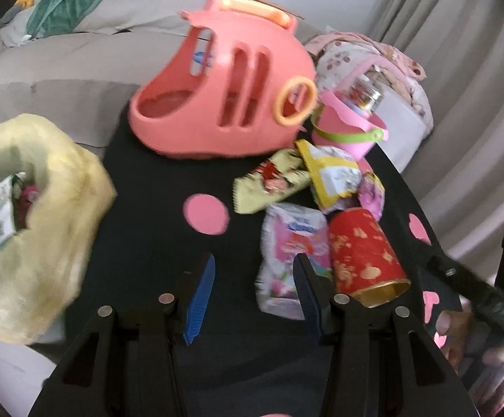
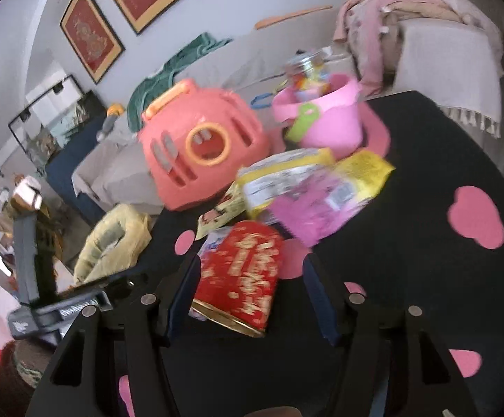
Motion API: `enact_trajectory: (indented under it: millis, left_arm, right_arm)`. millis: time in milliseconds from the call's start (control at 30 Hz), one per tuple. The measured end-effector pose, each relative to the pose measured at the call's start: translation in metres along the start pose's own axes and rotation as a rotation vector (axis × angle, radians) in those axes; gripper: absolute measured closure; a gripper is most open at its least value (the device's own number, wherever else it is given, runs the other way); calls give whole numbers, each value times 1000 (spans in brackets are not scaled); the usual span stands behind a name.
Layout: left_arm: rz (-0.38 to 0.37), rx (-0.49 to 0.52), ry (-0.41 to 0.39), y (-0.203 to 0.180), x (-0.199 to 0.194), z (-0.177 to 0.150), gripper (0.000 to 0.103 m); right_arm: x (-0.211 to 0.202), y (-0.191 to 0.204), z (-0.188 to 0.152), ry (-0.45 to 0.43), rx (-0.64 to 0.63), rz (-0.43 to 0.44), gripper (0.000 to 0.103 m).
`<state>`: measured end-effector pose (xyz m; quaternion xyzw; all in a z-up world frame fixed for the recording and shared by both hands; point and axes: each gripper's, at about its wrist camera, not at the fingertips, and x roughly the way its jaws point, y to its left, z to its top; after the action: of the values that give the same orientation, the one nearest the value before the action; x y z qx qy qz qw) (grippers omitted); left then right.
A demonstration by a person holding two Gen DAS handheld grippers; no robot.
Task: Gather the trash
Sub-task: 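Move both grippers back to the trash on the table, then grasp the Kleenex tissue pack with the left gripper while the right gripper grasps the red cup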
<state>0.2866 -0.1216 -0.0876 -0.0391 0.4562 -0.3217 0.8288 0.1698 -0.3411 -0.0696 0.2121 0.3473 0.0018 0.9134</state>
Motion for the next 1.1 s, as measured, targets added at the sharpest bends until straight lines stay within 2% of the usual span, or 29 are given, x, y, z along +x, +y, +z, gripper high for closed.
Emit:
enact_trajectory:
  millis: [133, 233, 367, 500, 633, 767, 867, 967, 1100]
  left_arm:
    - [16, -8, -12, 17, -11, 1, 55]
    - [-2, -25, 10, 22, -8, -5, 55]
    - [-51, -12, 53, 7, 7, -10, 55]
    - [-54, 18, 71, -18, 27, -11, 55]
    - [5, 73, 75, -39, 48, -13, 55]
    - [25, 137, 22, -45, 53, -19, 55]
    - [10, 155, -6, -44, 54, -21, 54]
    - [-5, 133, -6, -41, 53, -20, 54]
    - [33, 158, -3, -49, 55, -21, 54]
  right_arm:
    - [31, 22, -3, 76, -79, -68, 44]
    - [40, 26, -7, 89, -69, -53, 42]
    - [30, 20, -10, 92, -89, -16, 47]
    - [13, -2, -10, 56, -39, -65, 47]
    - [-5, -27, -10, -1, 33, -90, 47]
    - [-6, -41, -10, -42, 51, -60, 47]
    - [2, -49, -9, -91, 40, -35, 46]
    - [11, -53, -6, -57, 81, -3, 41]
    - [25, -40, -2, 11, 66, -35, 39]
